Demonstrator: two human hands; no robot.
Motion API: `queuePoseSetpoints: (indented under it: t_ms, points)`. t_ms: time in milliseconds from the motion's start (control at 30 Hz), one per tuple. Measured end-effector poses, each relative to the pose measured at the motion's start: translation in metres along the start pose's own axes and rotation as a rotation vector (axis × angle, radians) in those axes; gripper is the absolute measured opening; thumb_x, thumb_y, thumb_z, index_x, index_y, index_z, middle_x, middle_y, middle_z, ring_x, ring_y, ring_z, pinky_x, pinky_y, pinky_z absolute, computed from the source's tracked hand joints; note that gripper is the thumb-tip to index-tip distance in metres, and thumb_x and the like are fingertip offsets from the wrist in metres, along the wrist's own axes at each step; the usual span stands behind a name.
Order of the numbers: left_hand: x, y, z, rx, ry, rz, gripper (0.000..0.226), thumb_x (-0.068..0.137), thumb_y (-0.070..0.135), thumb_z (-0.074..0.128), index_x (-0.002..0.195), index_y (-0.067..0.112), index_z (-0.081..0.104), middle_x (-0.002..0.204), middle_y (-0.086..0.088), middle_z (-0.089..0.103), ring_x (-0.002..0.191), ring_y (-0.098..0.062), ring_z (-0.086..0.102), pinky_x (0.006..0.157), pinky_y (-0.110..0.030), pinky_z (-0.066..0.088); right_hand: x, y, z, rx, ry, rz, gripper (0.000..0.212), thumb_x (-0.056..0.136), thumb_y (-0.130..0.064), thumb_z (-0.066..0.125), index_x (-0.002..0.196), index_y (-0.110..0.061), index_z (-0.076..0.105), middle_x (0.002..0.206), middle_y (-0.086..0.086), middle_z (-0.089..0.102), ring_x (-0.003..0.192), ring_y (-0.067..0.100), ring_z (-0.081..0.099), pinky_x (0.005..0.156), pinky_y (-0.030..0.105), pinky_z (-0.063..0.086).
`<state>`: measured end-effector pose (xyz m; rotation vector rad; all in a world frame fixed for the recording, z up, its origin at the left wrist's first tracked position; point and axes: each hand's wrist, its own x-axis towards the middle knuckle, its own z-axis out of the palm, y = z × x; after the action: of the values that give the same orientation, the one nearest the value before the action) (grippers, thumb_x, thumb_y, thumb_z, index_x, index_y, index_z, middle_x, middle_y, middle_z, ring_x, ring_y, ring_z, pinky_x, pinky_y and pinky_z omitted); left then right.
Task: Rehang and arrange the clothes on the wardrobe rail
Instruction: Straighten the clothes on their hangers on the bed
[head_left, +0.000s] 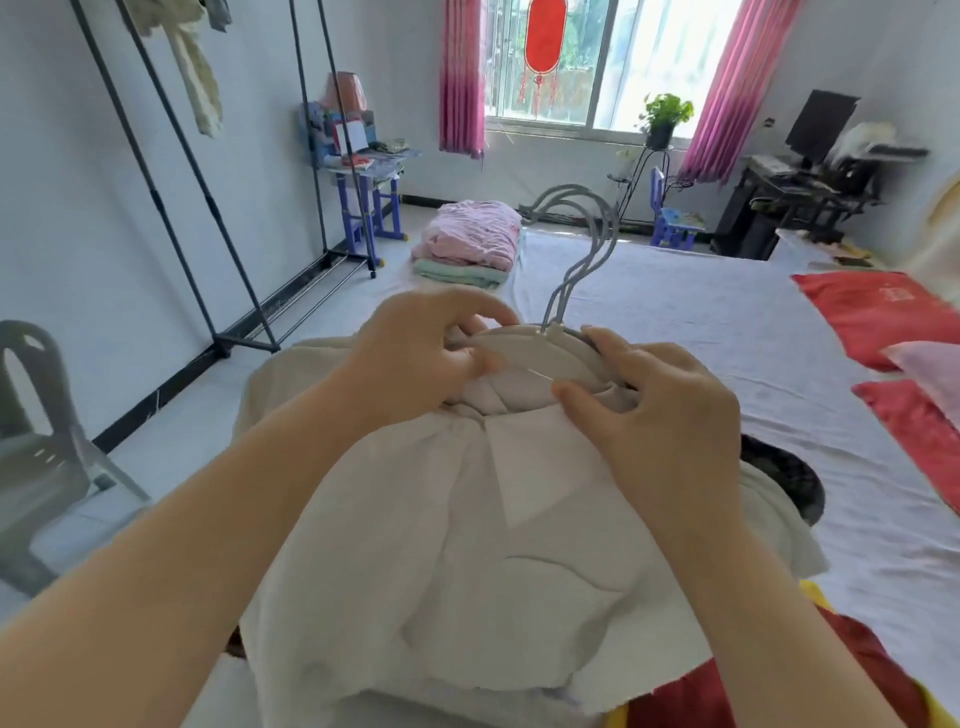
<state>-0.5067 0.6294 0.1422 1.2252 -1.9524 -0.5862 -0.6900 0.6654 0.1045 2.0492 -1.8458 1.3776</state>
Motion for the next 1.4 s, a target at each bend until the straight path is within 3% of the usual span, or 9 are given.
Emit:
queuePoseSetpoints:
  t_ms: [100,233,433,567,733,900,1033,1100,1400]
  points:
    - [0.015,-0.015,-0.011,-0.015,-0.045,-0.009,0.034,0.074,0.005,0.067,0.082,0.038,0.063,0.07,0.013,0.062,0.049,0.002,0.049,0.05,-0.005,0.037,0.015,-0.003,0.016,0.025,-0.056,0.004,0.042,0.07,-0.034,0.077,0.111,-0.031,0.068,0.084,-0.009,0.058,0.09,0.019,0.059,0.073,0.022,0.035]
    - [0.051,-0.057,0.007,-0.02,-0.068,-0.076,0.033,0.074,0.008,0.069,0.082,0.039,0.061,0.072,0.012,0.062,0.056,0.0,0.052,0.052,-0.007,0.041,0.038,0.025,0.06,0.067,-0.154,0.042,0.044,0.072,-0.034,0.074,0.115,-0.033,0.065,0.092,-0.002,0.064,0.092,0.017,0.058,0.076,0.025,0.038]
    - [0.095,-0.168,0.107,0.02,-0.156,-0.336,0.026,0.075,0.011,0.068,0.089,0.033,0.066,0.078,0.011,0.063,0.067,-0.001,0.054,0.074,-0.025,0.046,0.035,0.128,0.178,0.057,-0.332,0.195,0.041,0.073,-0.031,0.076,0.113,-0.028,0.067,0.095,0.0,0.067,0.093,0.02,0.06,0.079,0.028,0.043]
    - [0.106,-0.238,0.177,0.022,-0.242,-0.498,0.029,0.078,0.007,0.06,0.098,0.028,0.066,0.093,0.006,0.064,0.081,-0.011,0.056,0.079,-0.026,0.045,0.011,0.197,0.252,0.068,-0.358,0.231,0.038,0.067,-0.027,0.079,0.104,-0.025,0.071,0.086,-0.002,0.068,0.082,0.021,0.064,0.073,0.041,0.054]
    - [0.135,-0.294,0.237,0.037,-0.268,-0.503,0.031,0.072,0.019,0.055,0.1,0.021,0.069,0.094,0.002,0.067,0.086,-0.016,0.061,0.075,-0.026,0.044,0.005,0.265,0.313,0.014,-0.325,0.193,0.037,0.063,-0.032,0.071,0.099,-0.021,0.073,0.076,-0.002,0.066,0.072,0.02,0.064,0.067,0.037,0.054]
    - [0.172,-0.341,0.28,0.13,-0.282,-0.447,0.033,0.08,0.012,0.062,0.111,0.021,0.064,0.11,-0.002,0.065,0.105,-0.021,0.057,0.089,-0.03,0.042,0.02,0.308,0.349,0.007,-0.329,0.275,0.039,0.066,-0.028,0.071,0.104,-0.018,0.071,0.086,0.005,0.068,0.082,0.025,0.063,0.073,0.044,0.052]
    - [0.183,-0.375,0.306,0.36,-0.406,-0.445,0.055,0.085,0.023,0.06,0.136,0.028,0.039,0.142,0.006,0.039,0.133,-0.016,0.028,0.108,-0.035,0.017,0.025,0.335,0.384,-0.175,-0.623,0.449,0.057,0.079,-0.031,0.069,0.132,-0.022,0.05,0.126,0.002,0.053,0.119,0.026,0.045,0.097,0.043,0.037]
    - [0.175,-0.388,0.311,0.373,-0.459,-0.484,0.057,0.087,0.026,0.059,0.138,0.029,0.034,0.146,0.009,0.032,0.135,-0.015,0.023,0.109,-0.034,0.014,0.016,0.337,0.393,-0.183,-0.729,0.52,0.056,0.082,-0.031,0.066,0.134,-0.023,0.046,0.13,0.002,0.048,0.123,0.022,0.04,0.1,0.039,0.034]
    - [0.118,-0.407,0.292,0.411,-0.532,-0.568,0.05,0.091,0.031,0.052,0.137,0.026,0.035,0.143,0.006,0.036,0.132,-0.017,0.03,0.105,-0.033,0.024,-0.043,0.306,0.39,-0.095,-0.918,0.617,0.048,0.088,-0.027,0.059,0.133,-0.018,0.045,0.133,0.002,0.044,0.124,0.021,0.038,0.098,0.033,0.038]
